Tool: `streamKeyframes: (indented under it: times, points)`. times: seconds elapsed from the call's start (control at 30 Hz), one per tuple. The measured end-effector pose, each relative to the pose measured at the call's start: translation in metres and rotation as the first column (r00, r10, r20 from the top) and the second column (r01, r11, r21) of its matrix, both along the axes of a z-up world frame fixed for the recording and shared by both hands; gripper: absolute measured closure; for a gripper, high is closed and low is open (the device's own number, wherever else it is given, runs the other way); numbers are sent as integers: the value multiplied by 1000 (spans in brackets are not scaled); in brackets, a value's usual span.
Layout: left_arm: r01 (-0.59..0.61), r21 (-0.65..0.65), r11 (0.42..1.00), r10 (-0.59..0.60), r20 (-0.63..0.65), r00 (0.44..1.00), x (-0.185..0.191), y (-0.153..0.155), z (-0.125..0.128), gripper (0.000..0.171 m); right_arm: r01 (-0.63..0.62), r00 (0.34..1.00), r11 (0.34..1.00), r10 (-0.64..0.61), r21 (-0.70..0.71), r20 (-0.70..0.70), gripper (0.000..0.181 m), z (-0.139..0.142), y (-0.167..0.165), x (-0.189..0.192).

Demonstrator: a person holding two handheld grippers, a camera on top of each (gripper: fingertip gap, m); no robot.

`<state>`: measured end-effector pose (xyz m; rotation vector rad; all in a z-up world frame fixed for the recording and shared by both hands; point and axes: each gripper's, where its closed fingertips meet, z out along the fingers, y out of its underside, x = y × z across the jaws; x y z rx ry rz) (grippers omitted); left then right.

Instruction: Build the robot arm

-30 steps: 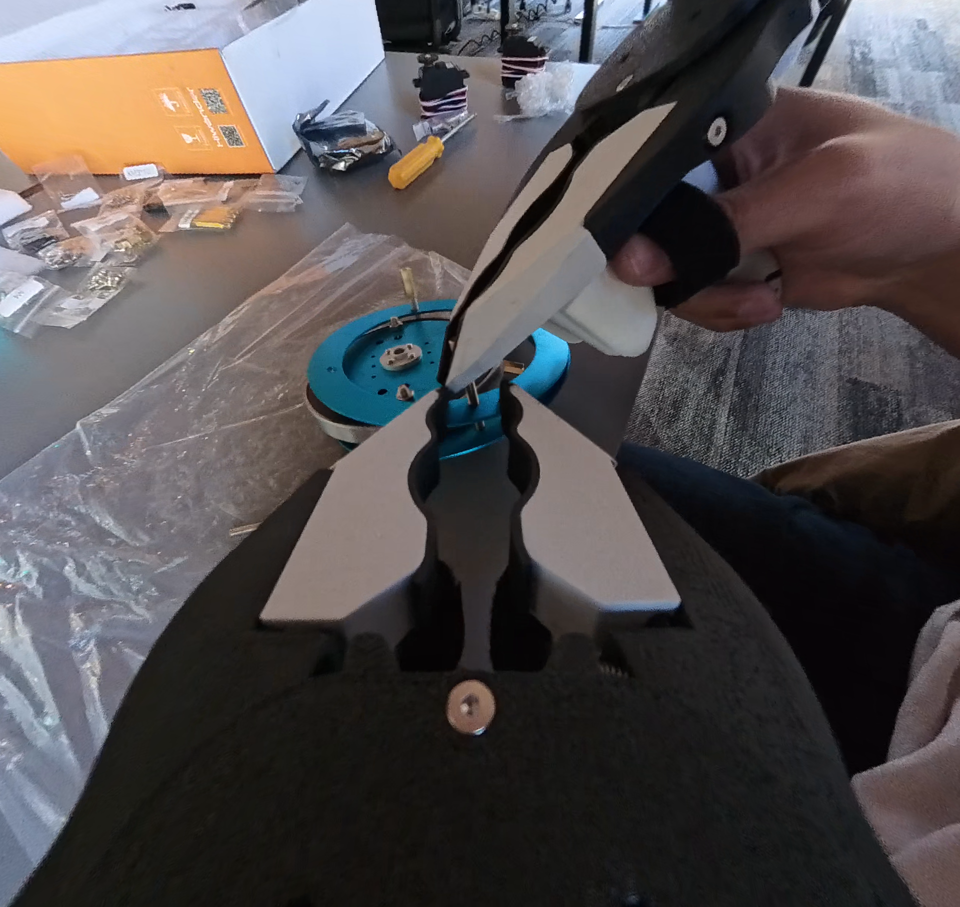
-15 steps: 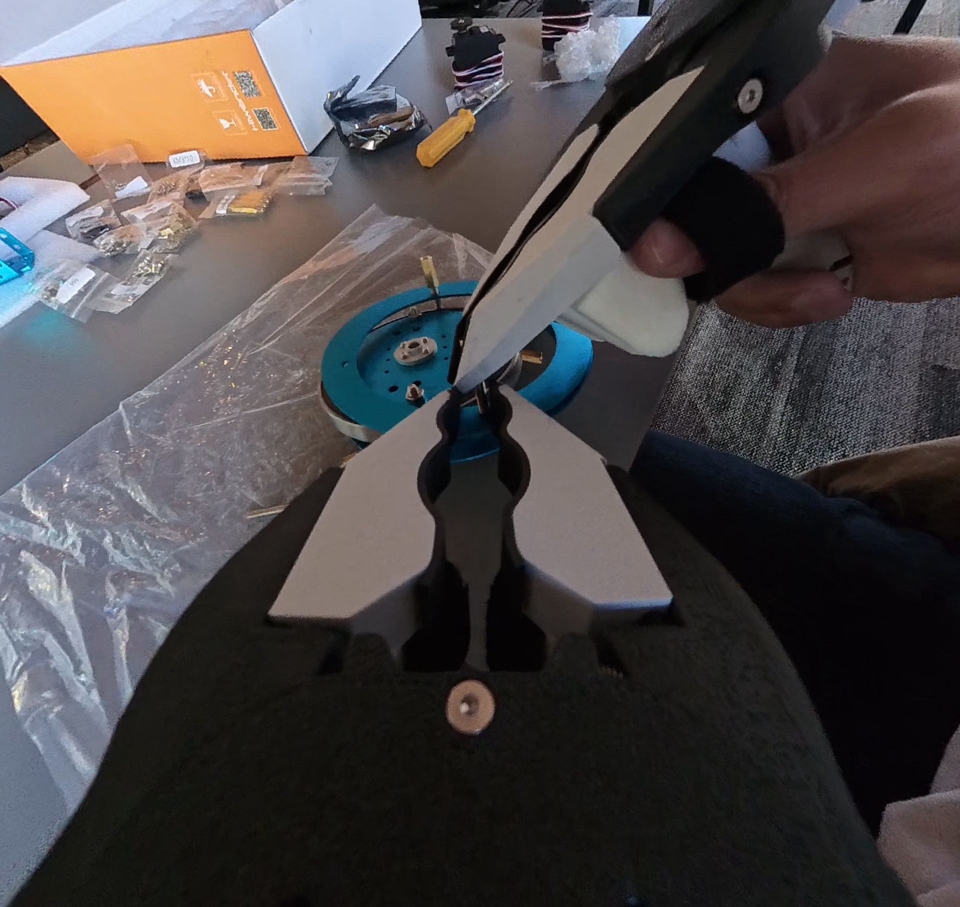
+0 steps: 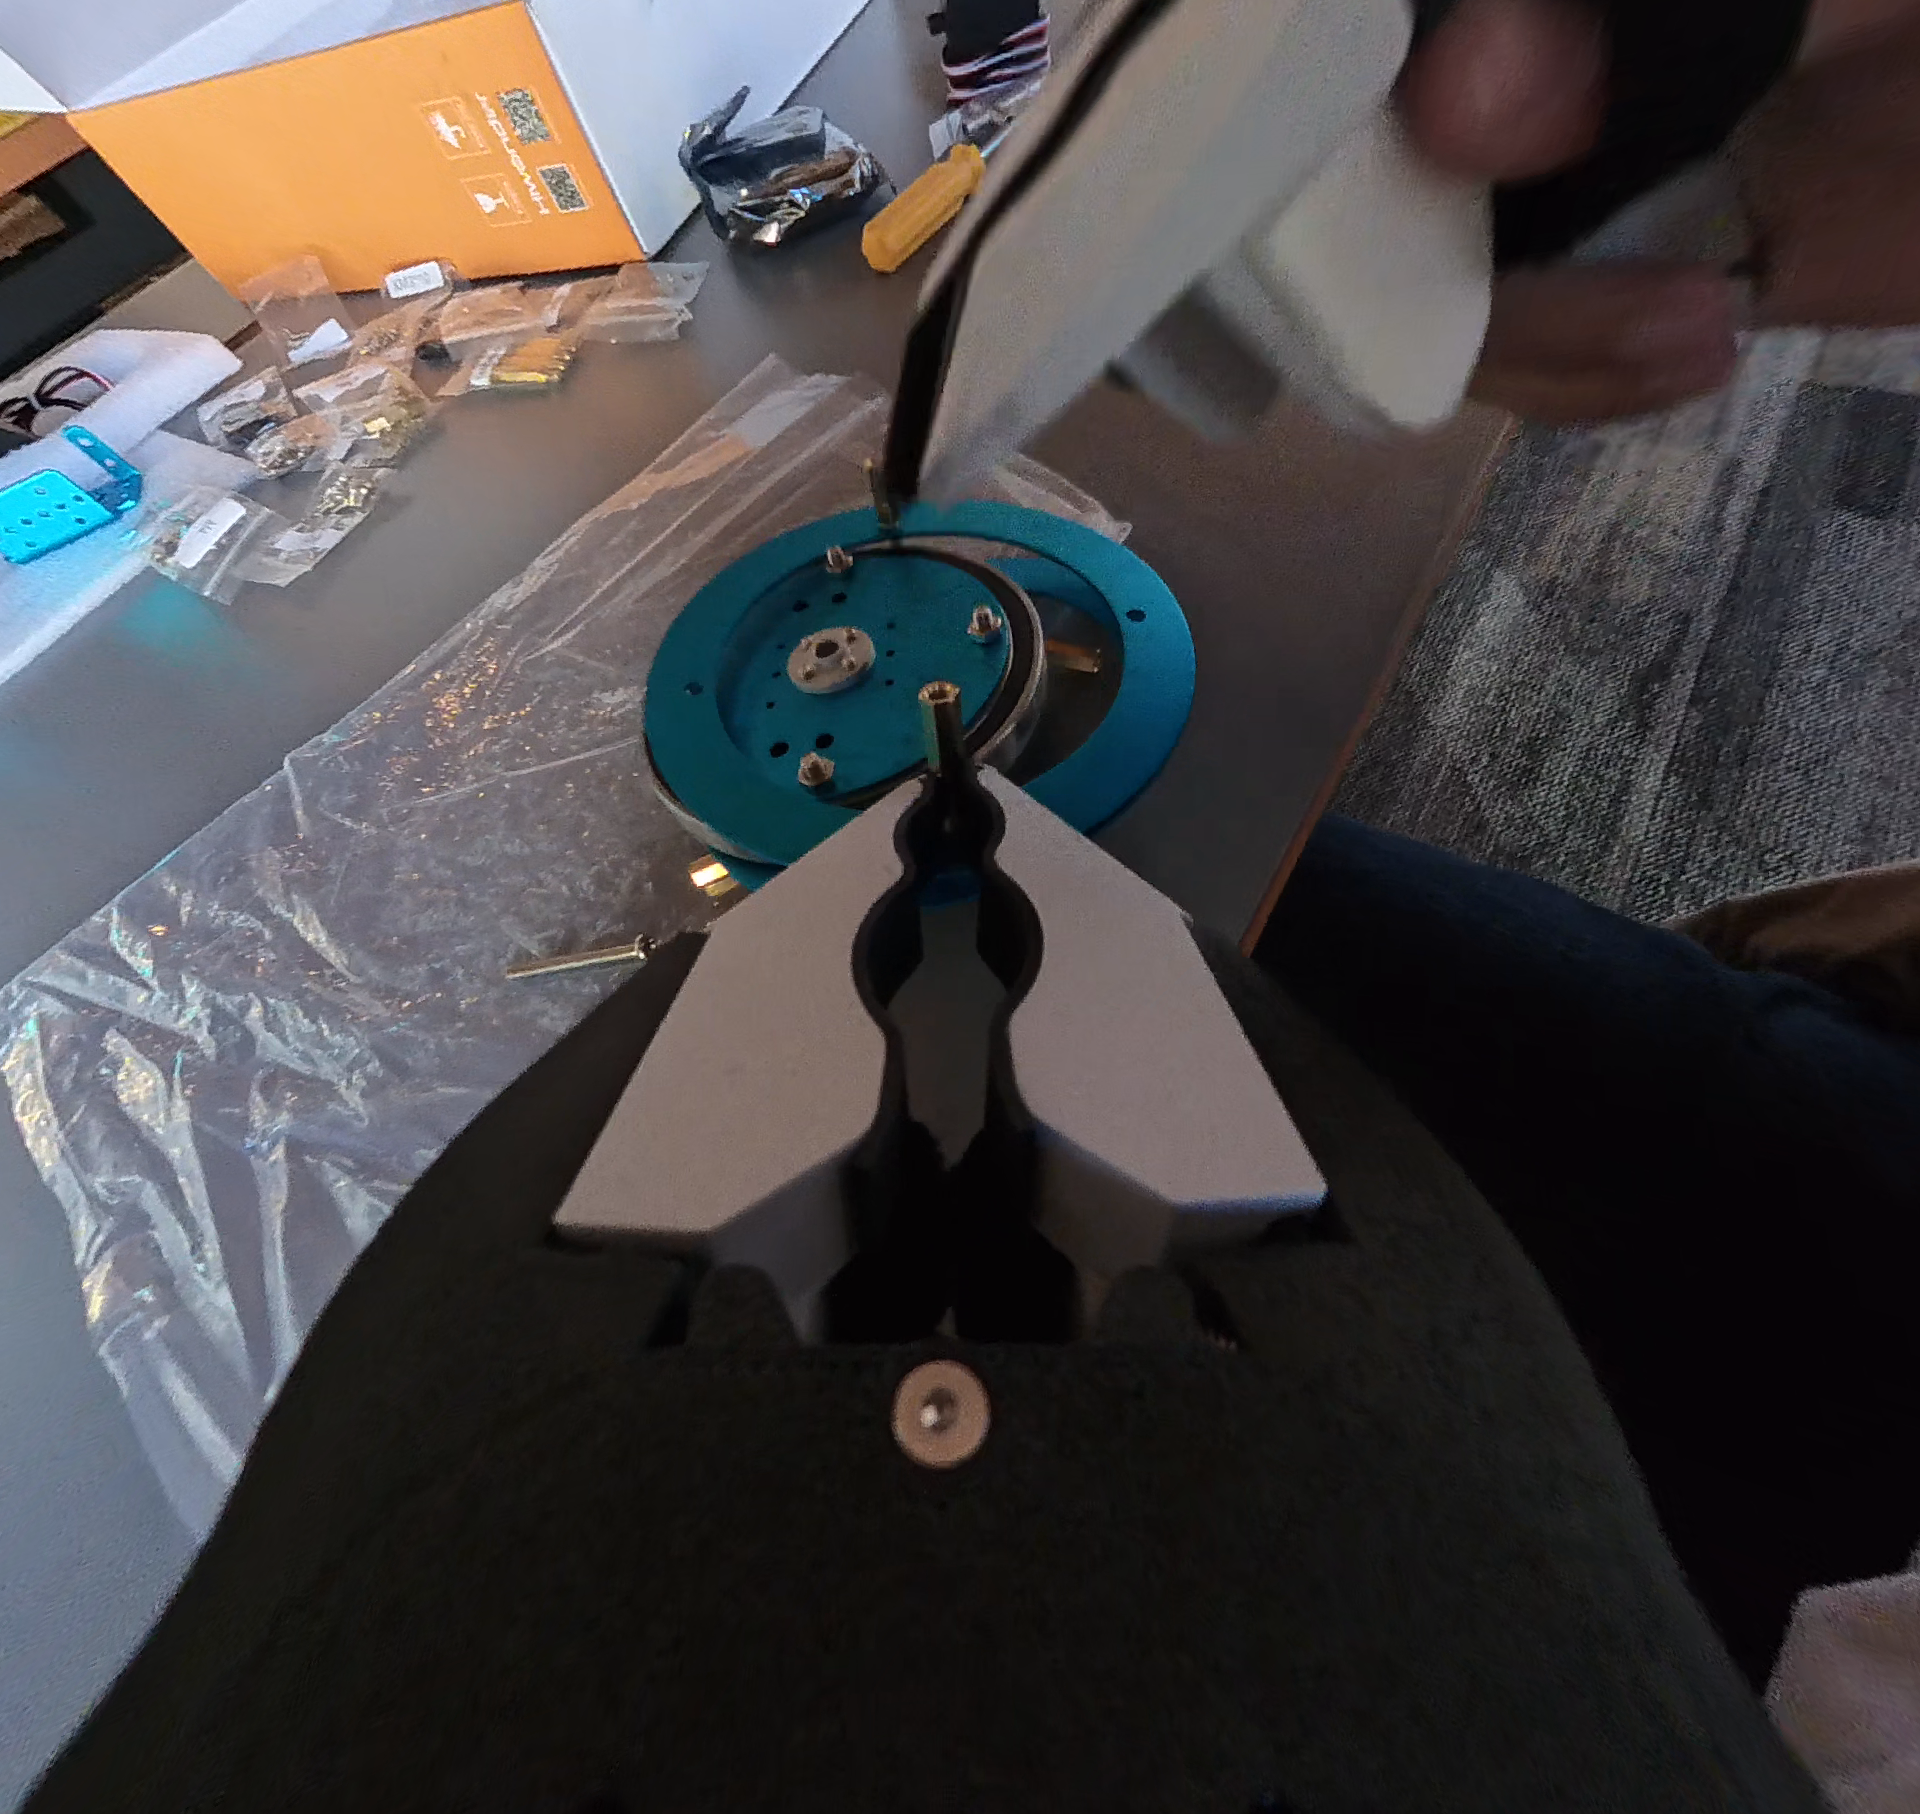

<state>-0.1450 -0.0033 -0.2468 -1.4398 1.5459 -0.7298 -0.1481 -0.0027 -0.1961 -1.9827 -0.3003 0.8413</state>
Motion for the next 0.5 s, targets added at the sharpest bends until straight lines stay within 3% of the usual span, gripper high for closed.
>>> streamKeyframes:
  times: [0.1,0.23,0.33,0.5]
  points:
    - [19,-43,999,-18,21,1000,-2,-1,3,169,-172,958,967,120,186,261,166,18,-6,12]
    - [20,-67,998,-16,60,998,-1,-1,7,168,-541,740,827,383,153,552,130,-2,-18,-3]
    - [14,-76,997,-9,69,998,-1,-1,8,169,-724,529,689,518,39,672,143,-12,-20,-7]
    - [17,-44,999,-14,57,998,0,-3,6,169,-884,244,466,547,-48,801,163,-5,-4,-7]
